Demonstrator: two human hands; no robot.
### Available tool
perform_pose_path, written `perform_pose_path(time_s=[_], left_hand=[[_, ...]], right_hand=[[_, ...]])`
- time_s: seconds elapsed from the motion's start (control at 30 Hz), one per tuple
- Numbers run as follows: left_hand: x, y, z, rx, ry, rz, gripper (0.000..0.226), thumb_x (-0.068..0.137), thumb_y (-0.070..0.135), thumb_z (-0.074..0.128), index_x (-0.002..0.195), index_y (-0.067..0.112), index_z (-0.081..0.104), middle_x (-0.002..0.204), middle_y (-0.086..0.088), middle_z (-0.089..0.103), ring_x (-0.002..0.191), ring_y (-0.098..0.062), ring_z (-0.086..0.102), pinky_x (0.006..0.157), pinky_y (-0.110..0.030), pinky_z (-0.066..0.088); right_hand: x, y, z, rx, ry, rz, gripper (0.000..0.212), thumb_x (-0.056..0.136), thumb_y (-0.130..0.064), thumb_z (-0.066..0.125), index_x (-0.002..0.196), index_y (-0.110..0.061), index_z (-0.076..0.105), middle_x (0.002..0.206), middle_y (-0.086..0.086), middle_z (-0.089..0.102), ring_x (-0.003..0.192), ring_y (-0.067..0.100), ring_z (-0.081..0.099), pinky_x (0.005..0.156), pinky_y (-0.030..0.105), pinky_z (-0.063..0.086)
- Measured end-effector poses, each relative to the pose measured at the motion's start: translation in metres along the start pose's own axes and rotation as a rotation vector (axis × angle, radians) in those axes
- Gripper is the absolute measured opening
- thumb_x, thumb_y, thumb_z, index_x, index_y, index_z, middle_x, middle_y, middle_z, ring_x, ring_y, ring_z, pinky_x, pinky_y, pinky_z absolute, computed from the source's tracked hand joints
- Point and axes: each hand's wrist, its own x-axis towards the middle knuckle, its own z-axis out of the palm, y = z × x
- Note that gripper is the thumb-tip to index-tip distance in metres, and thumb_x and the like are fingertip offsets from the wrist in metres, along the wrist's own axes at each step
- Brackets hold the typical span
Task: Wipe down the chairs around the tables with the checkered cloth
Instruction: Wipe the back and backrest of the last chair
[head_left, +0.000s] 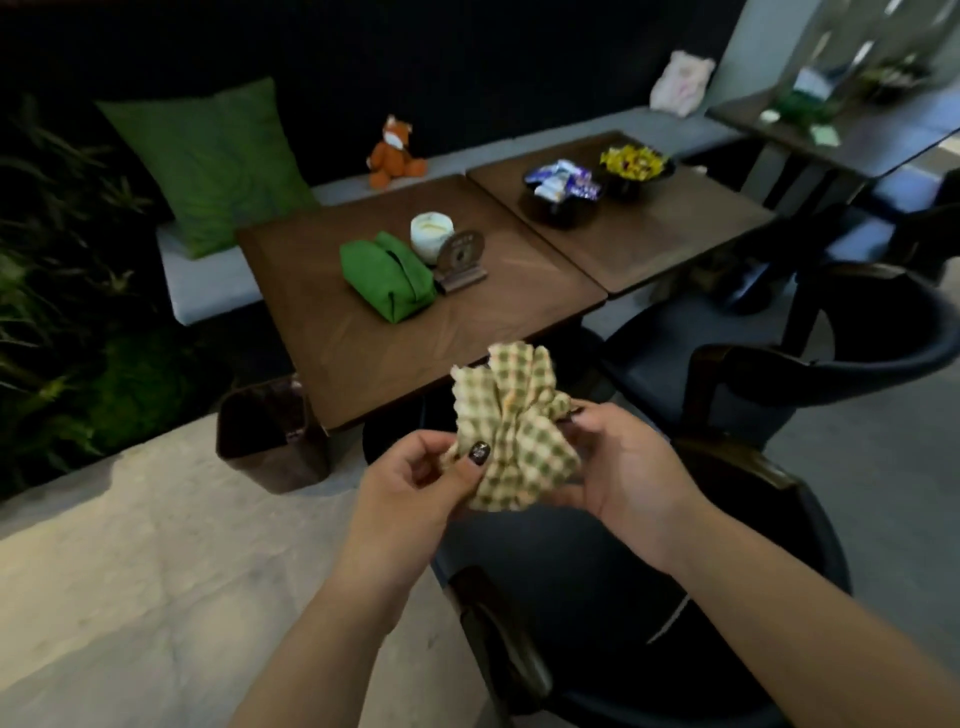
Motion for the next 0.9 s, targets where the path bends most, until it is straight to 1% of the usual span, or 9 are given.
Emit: perform_pose_path(time_s=[0.1,0.2,0.37,0.43,0.57,0.63,0.7,0.8,0.9], left_hand=[[-0.014,0.024,-0.006,0.087,-0.035,0.176,0.013,0.084,0.015,0.07,0.08,0.026,0.073,0.078,0.005,0.073,0.072,-0.004,0.068,0.064,-0.018,0.055],[-0.027,0.041,-0.011,0.105,-0.025,0.286,0.01,0.085,0.018,0.069,0.08,0.025,0.074,0.078,0.006,0.073,0.072,-0.001,0.067,0.061,-0.012,0.05],[-0.046,0.057,-0.017,0.095,0.036,0.369,0.013,0.088,0.025,0.065,0.079,0.031,0.072,0.078,0.009,0.072,0.071,0.001,0.065,0.059,-0.011,0.048],[-0.054,0.063,-0.012,0.153,-0.014,0.371,0.013,0.091,0.03,0.062,0.079,0.032,0.068,0.077,0.008,0.07,0.07,-0.002,0.063,0.058,-0.015,0.048],[-0.074,0.081,0.013,0.222,-0.127,0.414,0.013,0.094,0.03,0.059,0.082,0.033,0.065,0.083,0.002,0.071,0.078,-0.013,0.067,0.07,-0.035,0.054],[-0.084,0.093,0.031,0.163,-0.115,0.457,0.015,0.094,0.027,0.06,0.081,0.03,0.067,0.083,-0.009,0.071,0.076,-0.018,0.065,0.069,-0.039,0.05],[-0.09,0.108,0.046,0.072,-0.061,0.447,0.022,0.094,0.024,0.06,0.076,0.033,0.068,0.077,-0.007,0.072,0.07,-0.016,0.066,0.063,-0.035,0.051],[-0.093,0.12,0.066,0.136,0.011,0.48,0.018,0.094,0.026,0.061,0.079,0.033,0.067,0.077,-0.007,0.072,0.074,-0.028,0.07,0.064,-0.046,0.058],[-0.095,0.115,0.1,0.291,-0.011,0.54,0.008,0.093,0.023,0.062,0.087,0.027,0.065,0.078,-0.014,0.07,0.073,-0.039,0.064,0.073,-0.055,0.054]], right_hand=[[-0.023,-0.012,0.01,0.019,0.065,-0.057,0.03,0.093,-0.034,0.053,0.11,-0.014,0.068,0.102,0.012,0.069,0.09,0.026,0.067,0.073,0.043,0.057],[-0.046,-0.018,0.018,-0.227,0.112,-0.203,0.013,0.09,-0.014,0.062,0.099,-0.007,0.068,0.097,0.015,0.071,0.085,0.025,0.069,0.07,0.033,0.058],[-0.095,-0.027,0.009,-1.166,0.098,-0.215,0.009,0.088,-0.013,0.062,0.091,-0.008,0.069,0.091,0.013,0.069,0.078,0.015,0.063,0.066,0.026,0.048],[-0.116,-0.034,0.0,-1.438,0.125,-0.203,0.021,0.092,-0.023,0.057,0.113,-0.02,0.063,0.115,0.001,0.063,0.103,0.012,0.059,0.082,0.026,0.049],[-0.158,-0.045,0.014,-1.102,0.468,-1.08,0.051,0.096,-0.022,0.048,0.146,-0.013,0.037,0.15,-0.003,0.037,0.138,0.006,0.032,0.112,0.027,0.032],[-0.169,-0.034,0.016,-1.158,0.408,-1.347,0.053,0.095,-0.019,0.043,0.146,-0.006,0.035,0.154,0.005,0.032,0.142,0.016,0.029,0.115,0.028,0.027],[-0.17,0.0,-0.003,-1.578,0.111,-1.096,0.055,0.097,-0.029,0.039,0.149,-0.014,0.031,0.158,0.005,0.023,0.145,0.017,0.019,0.117,0.029,0.019],[-0.18,0.025,-0.063,-1.908,-0.243,-0.108,0.042,0.1,-0.041,0.036,0.13,-0.016,0.052,0.141,0.008,0.045,0.127,0.021,0.044,0.105,0.035,0.037],[-0.186,-0.002,-0.12,-1.693,-0.182,-0.088,0.032,0.097,-0.044,0.045,0.096,-0.016,0.059,0.091,-0.003,0.059,0.084,0.018,0.057,0.071,0.03,0.044]])
